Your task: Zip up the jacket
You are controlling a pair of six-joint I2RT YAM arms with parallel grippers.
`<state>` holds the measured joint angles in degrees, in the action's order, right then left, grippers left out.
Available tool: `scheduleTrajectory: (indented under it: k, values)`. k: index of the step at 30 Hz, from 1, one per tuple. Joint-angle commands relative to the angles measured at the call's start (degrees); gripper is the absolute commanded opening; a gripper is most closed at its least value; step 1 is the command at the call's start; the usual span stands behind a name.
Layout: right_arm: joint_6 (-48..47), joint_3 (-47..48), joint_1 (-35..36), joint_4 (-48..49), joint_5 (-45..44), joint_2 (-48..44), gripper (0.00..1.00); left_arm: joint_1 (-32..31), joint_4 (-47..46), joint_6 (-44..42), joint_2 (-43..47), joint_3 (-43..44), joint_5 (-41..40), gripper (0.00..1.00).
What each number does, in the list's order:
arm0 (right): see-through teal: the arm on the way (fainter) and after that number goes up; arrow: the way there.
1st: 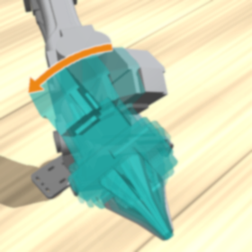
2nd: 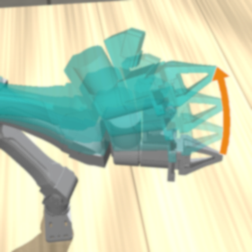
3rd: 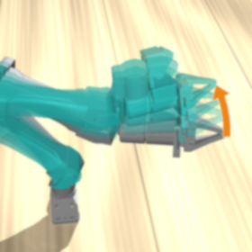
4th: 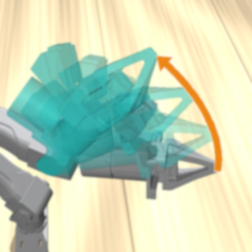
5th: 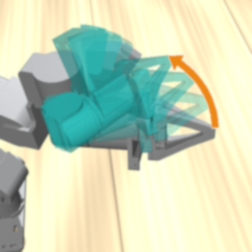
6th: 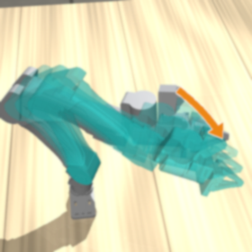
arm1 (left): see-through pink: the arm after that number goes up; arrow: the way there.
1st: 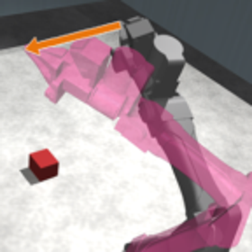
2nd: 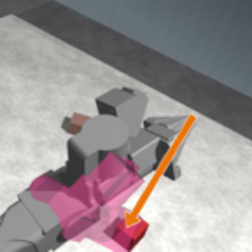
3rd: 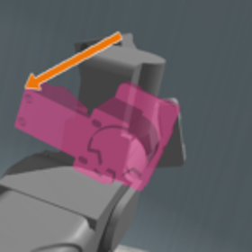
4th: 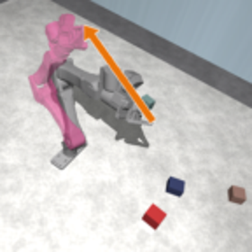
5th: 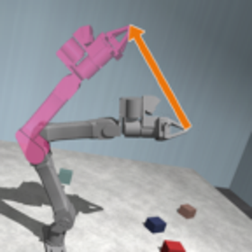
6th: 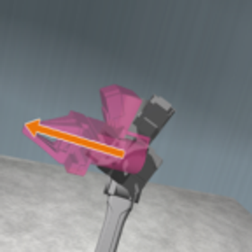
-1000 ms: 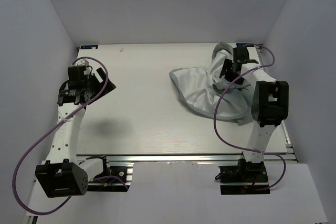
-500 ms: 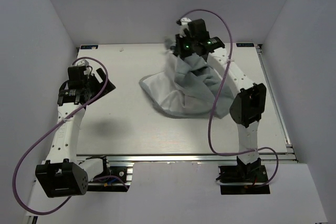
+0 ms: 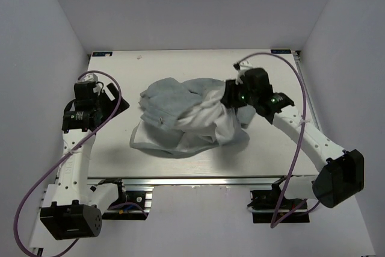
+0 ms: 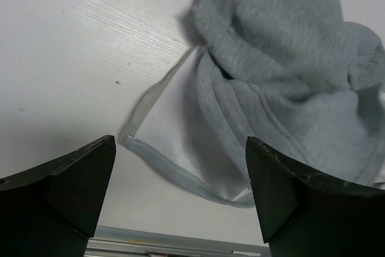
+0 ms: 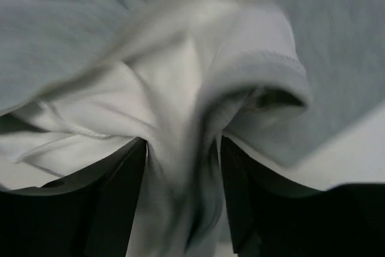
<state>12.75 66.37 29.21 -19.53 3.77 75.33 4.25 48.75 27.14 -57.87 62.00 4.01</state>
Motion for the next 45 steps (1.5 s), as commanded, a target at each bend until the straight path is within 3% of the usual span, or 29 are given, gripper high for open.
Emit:
scheduleTrajectory:
  k: [1, 2, 5, 9, 11, 16, 22, 26, 35, 42, 45]
  values:
    - [6.13, -7.56, -1.96, -3.22, -14.9, -4.03, 0.59, -0.03, 3.1, 0.9, 1.0, -1.96, -2.34, 0.98]
    - [5.97, -8.35, -2.05, -5.76, -15.72, -4.83, 0.7, 0.05, 3.89, 1.34, 0.91, -2.49, -2.34, 0.98]
    - [1.76, -8.19, -2.05, -6.32, -14.41, -8.61, 0.83, -0.03, 4.51, 2.48, 1.0, -5.83, -1.38, 0.98]
    - [-6.06, -7.05, -1.18, -2.45, -4.76, -12.92, 0.89, -0.03, 3.46, 4.59, 0.56, -10.92, -3.22, 0.98]
    - [-11.49, -6.26, 3.01, -1.57, -0.08, -13.19, 0.89, -0.03, 1.01, 5.38, -0.49, -14.25, -2.7, 0.98]
    - [-24.16, -4.67, 20.4, -1.65, -8.08, -9.16, 0.89, -0.03, -3.4, 6.09, -4.62, -17.0, 3.19, 0.98]
    - [-31.82, 0.15, 30.71, -2.53, -11.32, 0.51, 0.89, -0.03, -8.31, 8.63, -8.75, -20.77, 4.85, 0.98]
    - [-34.73, 0.52, 33.37, 2.79, -15.72, 5.08, 0.89, -0.12, -13.06, 9.51, -11.65, -23.5, 6.53, 0.98]
    - [-37.7, 1.22, 33.28, 9.86, -13.78, 12.03, 0.89, -1.35, -18.59, 10.57, -17.98, -24.82, 7.15, 0.97]
    - [-39.83, 5.79, 32.14, 3.97, -15.99, 18.45, 0.86, -6.36, -21.41, 11.89, -22.81, -23.94, 6.62, 0.84]
    - [-37.99, 7.37, 30.12, 3.36, -14.5, 19.58, 0.79, -7.24, -22.03, 12.06, -24.74, -23.07, 6.8, 0.6]
